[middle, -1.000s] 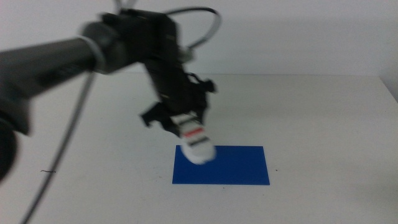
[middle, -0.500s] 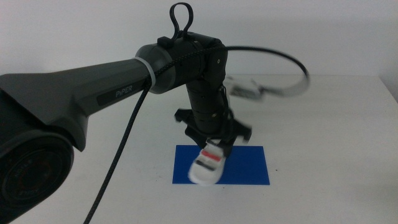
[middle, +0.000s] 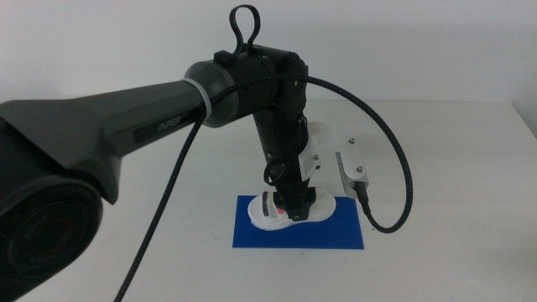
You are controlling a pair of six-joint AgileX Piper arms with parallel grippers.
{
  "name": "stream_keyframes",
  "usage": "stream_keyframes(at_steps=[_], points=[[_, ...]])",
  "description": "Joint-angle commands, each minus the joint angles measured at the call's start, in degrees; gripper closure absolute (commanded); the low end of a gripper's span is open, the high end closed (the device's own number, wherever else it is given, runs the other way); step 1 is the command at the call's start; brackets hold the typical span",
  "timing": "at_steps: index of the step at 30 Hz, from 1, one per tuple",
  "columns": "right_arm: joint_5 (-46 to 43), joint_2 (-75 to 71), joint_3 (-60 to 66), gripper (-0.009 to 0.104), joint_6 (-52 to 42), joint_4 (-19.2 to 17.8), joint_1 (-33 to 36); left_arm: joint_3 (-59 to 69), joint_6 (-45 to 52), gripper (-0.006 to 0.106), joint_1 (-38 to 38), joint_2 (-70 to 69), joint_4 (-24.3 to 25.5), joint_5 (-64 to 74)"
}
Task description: Use one arm to grab the shoe from the table and place it on the mat.
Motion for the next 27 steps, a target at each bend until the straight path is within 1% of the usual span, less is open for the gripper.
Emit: stream_keyframes(at_steps=[1, 6, 8, 10, 11, 13, 18, 20, 21, 23, 27], points=[[-0.36, -0.27, 0.14, 0.016, -0.18, -0.34, 0.10, -0.51, 1.37, 0.100, 0.00, 0.71, -0.97, -0.55], [-0.36, -0.27, 0.14, 0.016, -0.18, -0.34, 0.10, -0.51, 1.37, 0.099, 0.00, 2.15, -0.47, -1.58], [-0.36, -0.27, 0.14, 0.016, -0.18, -0.34, 0.10, -0.51, 1.47, 0.096, 0.00, 2.30, -0.58, -1.58], [-0.36, -0.27, 0.14, 0.016, -0.18, -0.34, 0.10, -0.51, 1.80, 0.089, 0.00, 2.33, -1.25, -1.61], [-0.36, -0.27, 0.14, 0.016, -0.18, -0.34, 0.10, -0.51, 2.17, 0.079, 0.00, 2.33, -1.38, -2.01], [-0.36, -0.27, 0.14, 0.016, -0.18, -0.34, 0.10, -0.51, 2.87, 0.065, 0.00, 2.42, -1.27, -2.10], [-0.36, -0.27, 0.14, 0.016, -0.18, -0.34, 0.10, -0.51, 3.00, 0.023, 0.00, 2.42, -1.92, -2.55], [-0.36, -0.27, 0.14, 0.016, -0.18, -0.34, 0.10, -0.51, 3.00, 0.008, 0.00, 2.42, -2.30, -2.95], [-0.36, -0.27, 0.14, 0.016, -0.18, -0.34, 0.10, -0.51, 3.00, 0.006, 0.00, 2.42, -2.30, -2.96], [-0.36, -0.27, 0.14, 0.016, -0.18, -0.34, 0.10, -0.77, 2.44, 0.007, 0.00, 2.06, -2.30, -1.70], [-0.36, -0.27, 0.14, 0.016, -0.18, -0.34, 0.10, -4.36, -0.68, 0.007, 1.40, -1.84, -2.72, 4.56]])
